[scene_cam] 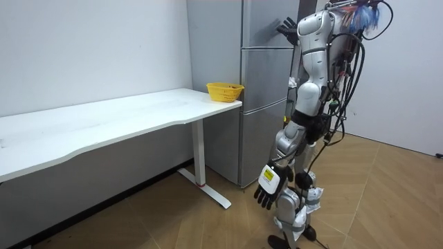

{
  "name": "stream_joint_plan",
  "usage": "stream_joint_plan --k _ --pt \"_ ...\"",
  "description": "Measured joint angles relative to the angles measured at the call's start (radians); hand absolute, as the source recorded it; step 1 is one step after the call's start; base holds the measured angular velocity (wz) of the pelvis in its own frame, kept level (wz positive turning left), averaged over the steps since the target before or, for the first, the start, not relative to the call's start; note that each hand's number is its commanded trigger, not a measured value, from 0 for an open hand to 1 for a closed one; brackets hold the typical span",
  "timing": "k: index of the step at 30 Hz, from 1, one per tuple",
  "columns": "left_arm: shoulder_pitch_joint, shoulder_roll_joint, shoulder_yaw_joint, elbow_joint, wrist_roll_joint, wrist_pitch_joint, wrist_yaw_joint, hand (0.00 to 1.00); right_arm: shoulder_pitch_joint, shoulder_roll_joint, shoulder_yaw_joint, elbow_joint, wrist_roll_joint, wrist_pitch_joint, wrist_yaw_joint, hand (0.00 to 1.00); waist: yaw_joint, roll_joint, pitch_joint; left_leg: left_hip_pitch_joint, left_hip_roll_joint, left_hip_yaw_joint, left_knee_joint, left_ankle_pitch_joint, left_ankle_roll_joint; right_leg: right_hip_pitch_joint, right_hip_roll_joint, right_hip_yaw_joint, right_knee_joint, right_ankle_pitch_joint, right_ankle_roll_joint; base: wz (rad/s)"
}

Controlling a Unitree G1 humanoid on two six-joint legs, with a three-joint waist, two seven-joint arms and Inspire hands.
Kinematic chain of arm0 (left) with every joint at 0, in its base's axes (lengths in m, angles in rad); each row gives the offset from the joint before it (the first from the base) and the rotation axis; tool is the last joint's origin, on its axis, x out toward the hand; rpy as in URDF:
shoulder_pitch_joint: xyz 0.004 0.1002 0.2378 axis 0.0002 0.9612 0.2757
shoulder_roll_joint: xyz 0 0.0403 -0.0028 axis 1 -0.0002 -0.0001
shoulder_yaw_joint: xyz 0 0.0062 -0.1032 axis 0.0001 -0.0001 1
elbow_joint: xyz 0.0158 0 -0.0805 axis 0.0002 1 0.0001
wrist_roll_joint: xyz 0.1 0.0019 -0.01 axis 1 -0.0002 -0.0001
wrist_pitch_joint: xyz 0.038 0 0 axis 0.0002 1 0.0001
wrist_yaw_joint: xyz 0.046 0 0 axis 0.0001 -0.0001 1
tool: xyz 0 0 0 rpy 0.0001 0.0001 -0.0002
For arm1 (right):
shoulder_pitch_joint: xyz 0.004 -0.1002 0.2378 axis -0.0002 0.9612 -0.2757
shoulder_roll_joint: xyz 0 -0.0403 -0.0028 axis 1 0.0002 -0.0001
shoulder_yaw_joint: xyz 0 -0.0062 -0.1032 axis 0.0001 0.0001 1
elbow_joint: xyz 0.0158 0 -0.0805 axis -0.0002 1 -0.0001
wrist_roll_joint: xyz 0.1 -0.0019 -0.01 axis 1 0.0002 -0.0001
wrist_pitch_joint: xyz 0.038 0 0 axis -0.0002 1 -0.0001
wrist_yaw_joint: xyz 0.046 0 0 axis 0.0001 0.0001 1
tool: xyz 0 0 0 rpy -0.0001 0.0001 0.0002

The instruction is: Retrieve from the upper fridge

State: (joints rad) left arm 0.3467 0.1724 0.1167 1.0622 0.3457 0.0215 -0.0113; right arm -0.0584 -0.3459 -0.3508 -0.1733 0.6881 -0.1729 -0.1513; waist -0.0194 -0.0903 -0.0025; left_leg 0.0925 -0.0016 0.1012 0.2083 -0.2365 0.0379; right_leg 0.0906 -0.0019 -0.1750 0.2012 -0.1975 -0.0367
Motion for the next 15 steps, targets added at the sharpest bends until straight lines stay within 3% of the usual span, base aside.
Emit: stream_joint_plan --k 6,8,13,15 --pt "-0.002 0.001 0.004 -0.005 -0.004 -0.007 0.010 0.00 0.000 -0.002 0.003 -0.011 -0.010 0.000 -0.034 0.00 -0.004 0.003 -0.0053 0.008 0.000 -0.002 -0.002 0.000 0.000 0.010 0.001 -0.002 -0.003 0.000 0.000 0.01" --pt "-0.004 0.002 0.004 -0.008 -0.003 -0.008 0.017 0.00 0.000 -0.003 0.005 -0.019 -0.030 0.000 -0.061 0.00 -0.008 0.008 -0.0028 0.007 0.000 -0.002 -0.001 0.000 0.000 0.010 0.001 -0.002 -0.004 0.000 0.000 0.02" --pt "-0.001 0.003 0.025 -0.010 -0.001 -0.027 0.023 0.00 0.001 -0.007 -0.015 -0.047 -0.150 -0.001 -0.135 0.00 -0.028 0.010 -0.0036 0.006 -0.001 -0.010 -0.001 0.000 -0.001 0.015 0.002 -0.005 -0.017 0.000 0.000 0.06" --pt "-0.003 0.003 0.043 -0.010 -0.001 -0.028 0.024 0.00 0.004 -0.007 -0.050 -0.049 -0.278 -0.003 -0.210 0.00 -0.036 0.010 -0.0034 0.006 -0.001 -0.007 -0.003 0.000 -0.001 0.011 0.002 -0.004 -0.018 0.000 0.000 -0.02"
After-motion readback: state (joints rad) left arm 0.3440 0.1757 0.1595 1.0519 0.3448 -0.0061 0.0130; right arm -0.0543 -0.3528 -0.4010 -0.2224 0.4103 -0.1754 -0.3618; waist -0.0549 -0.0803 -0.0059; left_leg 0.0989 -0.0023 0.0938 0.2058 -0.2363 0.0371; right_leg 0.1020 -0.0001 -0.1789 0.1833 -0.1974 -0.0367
